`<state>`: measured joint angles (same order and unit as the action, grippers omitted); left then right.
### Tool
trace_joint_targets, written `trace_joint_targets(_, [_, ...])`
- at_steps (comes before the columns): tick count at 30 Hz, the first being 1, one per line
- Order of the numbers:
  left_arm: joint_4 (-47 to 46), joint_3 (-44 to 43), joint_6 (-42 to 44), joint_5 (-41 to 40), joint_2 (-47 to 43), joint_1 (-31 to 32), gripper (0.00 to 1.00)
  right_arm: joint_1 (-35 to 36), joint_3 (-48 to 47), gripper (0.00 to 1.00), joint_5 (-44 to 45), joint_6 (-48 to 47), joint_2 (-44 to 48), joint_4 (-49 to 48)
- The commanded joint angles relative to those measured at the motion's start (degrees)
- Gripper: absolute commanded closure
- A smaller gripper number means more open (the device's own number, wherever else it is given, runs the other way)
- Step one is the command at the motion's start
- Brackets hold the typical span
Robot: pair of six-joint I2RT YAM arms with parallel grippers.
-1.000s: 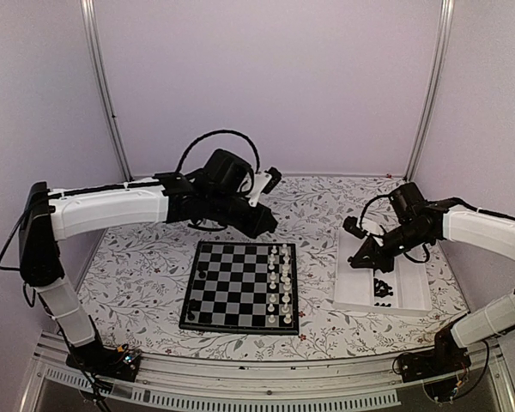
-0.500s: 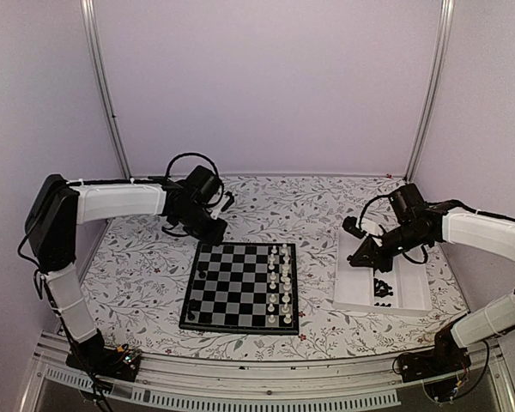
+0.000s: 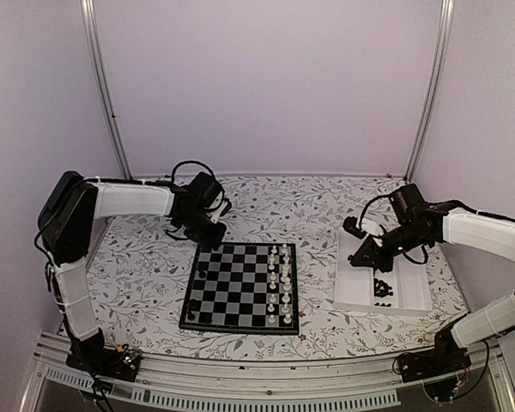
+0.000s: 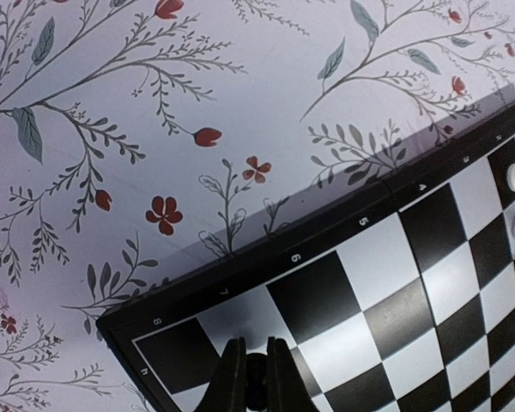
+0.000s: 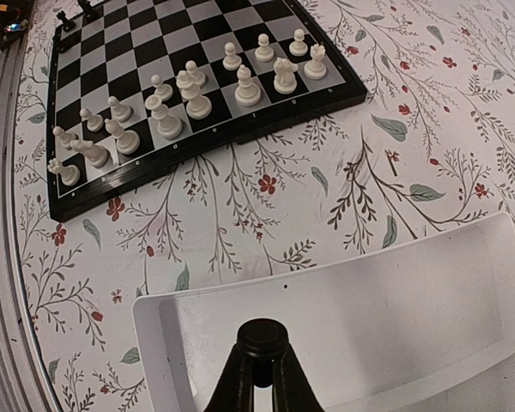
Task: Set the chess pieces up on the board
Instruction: Place the chess piece on the chessboard.
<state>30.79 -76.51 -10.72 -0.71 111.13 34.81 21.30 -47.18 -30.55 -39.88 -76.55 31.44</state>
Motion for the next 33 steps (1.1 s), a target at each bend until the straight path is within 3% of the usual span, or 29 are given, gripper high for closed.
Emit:
trace_joint_targets(1, [-2.2,-1.8,-0.6,-0.5,1.8,-0.9,1.0,-0.2,0.5,0.99,0.3,0.2,1.1,-0.7])
trace_joint_targets(10, [-1.6,-2.6,-0.8,-0.6,3.5,-1.5,0.99,0.0,0.6,0.98,0.6,0.0,0.8,-0.6])
trace_joint_targets(17, [-1.6,-2.6,-1.0,-0.4,2.7,-1.4,0.75,0.2,0.6,0.98,0.5,0.0,0.7,-0.6])
trace_joint_targets(24, [-2.8,-2.1,1.8,0.3,-6.8,2.2,0.66,0.3,-1.9,0.99,-1.3,-0.6,2.9,1.7])
trace_joint_targets(28, [-9.8,0.7,3.9,6.3,-13.6,9.7,0.66,1.1,-7.0,0.99,-8.0,-1.1,2.7,6.3])
trace_joint_targets(33, [-20.5,3.2,-4.3,18.5,-15.4,15.2,0.66,5.2,-14.5,0.99,-9.9,-1.6,-0.4,11.0])
